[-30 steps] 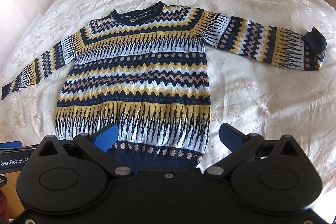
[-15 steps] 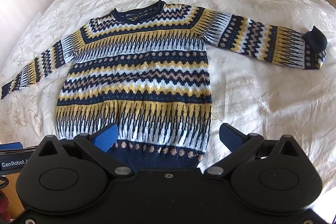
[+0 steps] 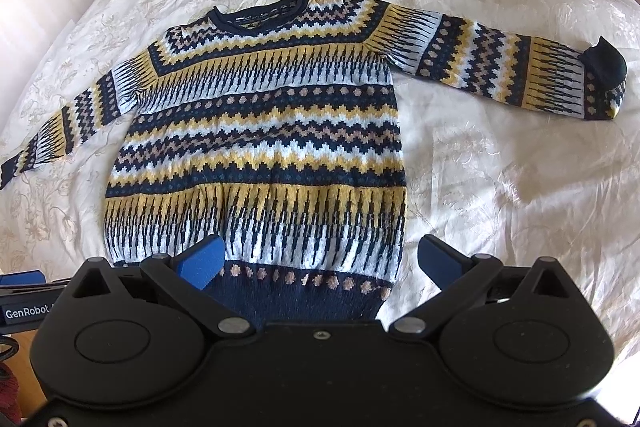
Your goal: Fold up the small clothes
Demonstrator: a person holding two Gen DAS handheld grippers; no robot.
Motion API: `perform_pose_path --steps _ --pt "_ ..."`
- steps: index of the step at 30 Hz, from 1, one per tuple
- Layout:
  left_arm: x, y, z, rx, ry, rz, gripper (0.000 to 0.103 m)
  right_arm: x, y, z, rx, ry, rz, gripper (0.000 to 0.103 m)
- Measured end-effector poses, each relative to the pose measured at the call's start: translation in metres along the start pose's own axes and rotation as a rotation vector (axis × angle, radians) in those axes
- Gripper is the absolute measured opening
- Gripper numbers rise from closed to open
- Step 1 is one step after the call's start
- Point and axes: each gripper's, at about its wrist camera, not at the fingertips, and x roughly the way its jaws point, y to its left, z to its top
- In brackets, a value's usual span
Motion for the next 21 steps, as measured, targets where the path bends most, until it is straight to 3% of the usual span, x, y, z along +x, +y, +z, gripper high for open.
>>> perform_pose_path --steps 9,21 --pt "0.002 0.010 0.011 -0.017 -0.016 -0.022 0.088 0.004 0.004 0.007 0.008 0.005 -0.003 0.102" --pt "0.005 0.024 0.054 0.043 -0.166 -0.089 0.081 0.005 0.010 0.029 0.088 -0.109 0.008 0.101"
